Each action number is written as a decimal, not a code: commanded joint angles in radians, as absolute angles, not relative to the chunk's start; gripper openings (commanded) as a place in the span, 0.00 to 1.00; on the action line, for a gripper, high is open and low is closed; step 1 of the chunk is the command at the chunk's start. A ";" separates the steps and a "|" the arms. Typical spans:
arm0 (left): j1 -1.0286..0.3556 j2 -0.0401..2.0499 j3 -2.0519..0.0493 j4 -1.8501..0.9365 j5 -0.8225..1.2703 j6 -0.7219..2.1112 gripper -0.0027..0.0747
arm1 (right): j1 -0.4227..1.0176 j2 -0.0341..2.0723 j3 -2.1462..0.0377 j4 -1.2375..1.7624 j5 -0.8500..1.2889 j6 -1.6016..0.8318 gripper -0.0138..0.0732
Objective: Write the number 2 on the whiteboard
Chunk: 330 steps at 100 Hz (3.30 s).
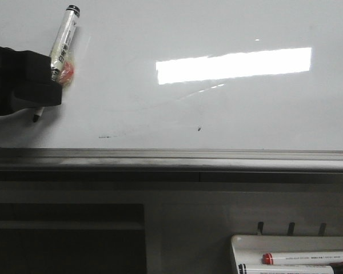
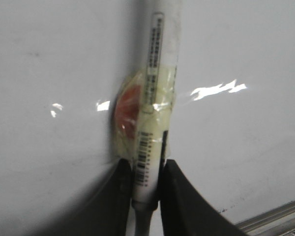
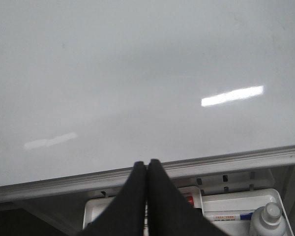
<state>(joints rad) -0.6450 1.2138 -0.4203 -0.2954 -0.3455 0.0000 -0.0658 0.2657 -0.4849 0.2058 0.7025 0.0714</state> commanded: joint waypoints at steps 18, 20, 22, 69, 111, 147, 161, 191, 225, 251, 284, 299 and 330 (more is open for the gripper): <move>-0.666 1.187 -0.452 -0.213 -0.429 -0.011 0.01 | -0.067 0.282 -0.521 0.246 0.644 0.015 0.10; -0.674 1.180 -0.452 -0.188 -0.429 -0.011 0.01 | -0.066 0.282 -0.521 0.268 0.650 -0.016 0.10; -0.679 1.171 -0.452 -0.160 -0.429 -0.011 0.01 | -0.064 0.282 -0.522 0.298 0.657 -0.041 0.10; -0.774 0.950 -0.448 0.404 -0.216 -0.011 0.01 | 0.272 0.433 -0.526 0.725 0.630 -0.628 0.10; -0.897 0.943 -0.439 0.618 -0.206 -0.011 0.01 | 0.667 0.734 -0.665 0.725 0.457 -0.785 0.52; -0.897 0.943 -0.431 0.648 -0.215 -0.011 0.01 | 0.820 0.939 -0.761 0.725 0.304 -0.785 0.54; -0.897 0.943 -0.431 0.654 -0.215 -0.011 0.01 | 0.831 1.004 -0.793 0.725 0.314 -0.785 0.54; -0.897 0.943 -0.431 0.660 -0.216 -0.011 0.01 | 0.831 1.066 -0.802 0.724 0.344 -0.783 0.08; -0.895 0.796 -0.435 0.590 -0.189 -0.011 0.56 | 0.831 1.048 -0.802 0.726 0.306 -0.783 0.08; -0.857 0.564 -0.436 0.415 -0.070 -0.011 0.62 | 0.829 1.025 -0.802 0.726 0.158 -0.783 0.08; -0.624 0.499 -0.436 0.180 -0.072 -0.011 0.06 | 0.683 1.039 -0.835 0.738 0.161 -0.783 0.08; -0.526 0.532 -0.436 0.107 -0.119 -0.011 0.01 | 0.645 1.085 -0.870 0.729 0.179 -0.784 0.08; -0.437 0.586 -0.436 0.000 -0.187 -0.011 0.01 | 0.645 1.124 -0.872 0.709 0.092 -0.784 0.08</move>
